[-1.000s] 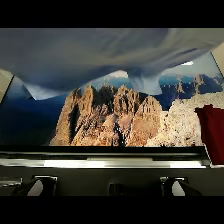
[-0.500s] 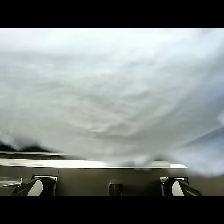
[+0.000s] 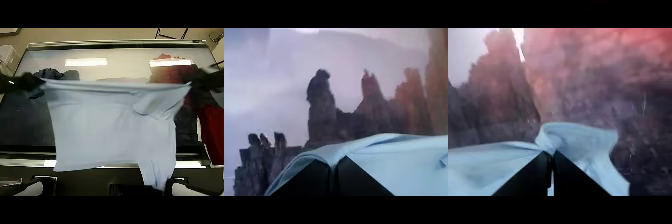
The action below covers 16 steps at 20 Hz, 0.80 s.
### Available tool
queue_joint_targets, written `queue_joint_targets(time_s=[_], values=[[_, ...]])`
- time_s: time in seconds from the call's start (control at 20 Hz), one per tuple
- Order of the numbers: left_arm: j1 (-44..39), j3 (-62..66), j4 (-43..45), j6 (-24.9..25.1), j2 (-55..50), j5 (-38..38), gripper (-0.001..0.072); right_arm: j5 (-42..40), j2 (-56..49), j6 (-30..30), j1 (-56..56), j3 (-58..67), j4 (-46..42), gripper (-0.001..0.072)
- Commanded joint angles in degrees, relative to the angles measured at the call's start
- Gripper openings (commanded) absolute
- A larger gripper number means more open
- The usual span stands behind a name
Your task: Fold the clothes and pants, and hang the long-sleeved shirts on hangers.
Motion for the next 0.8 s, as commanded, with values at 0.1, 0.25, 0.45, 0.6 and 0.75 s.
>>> queue_joint_targets(time_s=[0.1,0.25,0.45,0.6,0.75], values=[[-0.5,-2.4,-5.3,0.4,-18.3,10.5,0.0023,-23.5,-16.1,4.1,5.8,-4.4,6.0,0.0037],[-0.6,4.2,-7.0,0.4,-23.6,14.7,0.0023,-40.5,-16.7,6.5,5.6,-4.4,6.3,0.0037],[-2.0,8.1,-7.1,0.4,-27.5,18.4,0.0024,-44.9,-18.4,6.5,5.6,-4.4,6.5,0.0038],[-3.6,7.9,-7.2,0.4,-29.4,15.3,0.0069,-33.2,-21.2,7.6,5.6,-4.4,7.9,0.0041],[-0.7,10.2,-5.9,-0.2,-28.4,-0.2,0.0539,-19.3,-18.3,5.7,2.7,-4.4,6.8,0.0504]])
